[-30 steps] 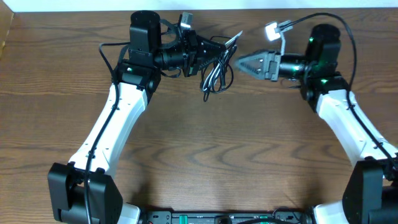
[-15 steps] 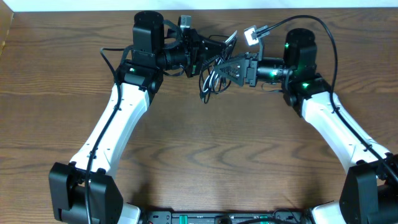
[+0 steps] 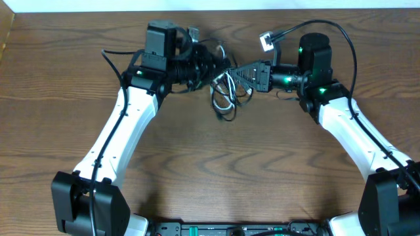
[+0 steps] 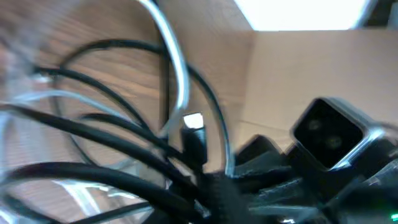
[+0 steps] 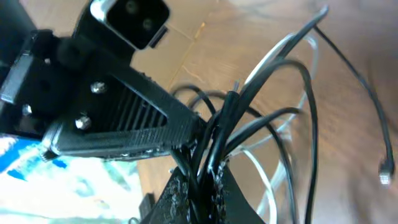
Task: Untangle cables
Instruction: 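Grasp the hanging cables with the right gripper next to the left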
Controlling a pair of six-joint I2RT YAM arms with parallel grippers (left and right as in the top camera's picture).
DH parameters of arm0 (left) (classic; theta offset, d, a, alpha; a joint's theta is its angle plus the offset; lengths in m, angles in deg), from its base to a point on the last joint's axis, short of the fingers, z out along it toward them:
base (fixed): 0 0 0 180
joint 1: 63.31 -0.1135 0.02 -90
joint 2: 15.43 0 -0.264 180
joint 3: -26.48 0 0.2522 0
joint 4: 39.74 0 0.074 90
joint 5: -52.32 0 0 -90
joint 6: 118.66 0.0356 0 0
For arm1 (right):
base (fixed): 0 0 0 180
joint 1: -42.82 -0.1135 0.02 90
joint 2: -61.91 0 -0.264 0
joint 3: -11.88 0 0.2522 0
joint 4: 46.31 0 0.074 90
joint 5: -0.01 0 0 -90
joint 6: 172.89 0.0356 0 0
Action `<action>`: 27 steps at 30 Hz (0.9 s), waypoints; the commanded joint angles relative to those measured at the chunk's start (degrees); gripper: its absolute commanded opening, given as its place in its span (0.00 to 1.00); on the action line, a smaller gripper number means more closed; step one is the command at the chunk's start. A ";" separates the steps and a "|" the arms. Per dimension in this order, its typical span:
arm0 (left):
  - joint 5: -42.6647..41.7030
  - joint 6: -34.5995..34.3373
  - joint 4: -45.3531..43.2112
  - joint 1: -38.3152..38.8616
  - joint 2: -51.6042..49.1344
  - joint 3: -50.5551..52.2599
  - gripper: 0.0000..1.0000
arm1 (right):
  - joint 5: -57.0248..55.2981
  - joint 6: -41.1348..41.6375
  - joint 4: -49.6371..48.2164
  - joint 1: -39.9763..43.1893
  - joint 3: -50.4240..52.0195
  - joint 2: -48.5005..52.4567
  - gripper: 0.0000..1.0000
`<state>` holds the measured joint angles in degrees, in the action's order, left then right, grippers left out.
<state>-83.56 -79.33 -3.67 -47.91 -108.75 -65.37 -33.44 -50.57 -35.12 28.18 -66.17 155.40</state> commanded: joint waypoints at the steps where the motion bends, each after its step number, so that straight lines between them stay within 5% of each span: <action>1: 4.15 17.94 6.23 -0.17 0.11 0.52 0.23 | -5.11 1.97 1.53 4.13 -1.27 -0.52 0.01; 4: -0.42 24.70 6.80 -0.17 0.11 0.52 0.33 | -5.27 1.99 4.39 4.52 -1.27 -0.52 0.01; 11: -1.62 24.87 6.95 0.48 0.07 0.52 0.53 | -6.14 4.09 7.85 4.44 -1.27 -0.50 0.01; 19: 7.61 13.94 4.83 8.57 -2.82 0.63 0.48 | -8.22 4.33 8.24 4.46 -1.27 -0.50 0.01; 23: 9.44 11.39 0.50 11.43 -4.61 0.63 0.37 | -8.13 4.33 8.37 4.46 -1.27 -0.50 0.01; 27: 10.62 10.67 -0.68 12.07 -6.03 0.63 0.37 | -6.56 4.33 8.66 4.46 -1.27 -0.50 0.01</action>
<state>-74.95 -67.23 -3.45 -36.18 -113.47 -65.21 -41.96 -47.05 -26.33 32.84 -66.32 155.40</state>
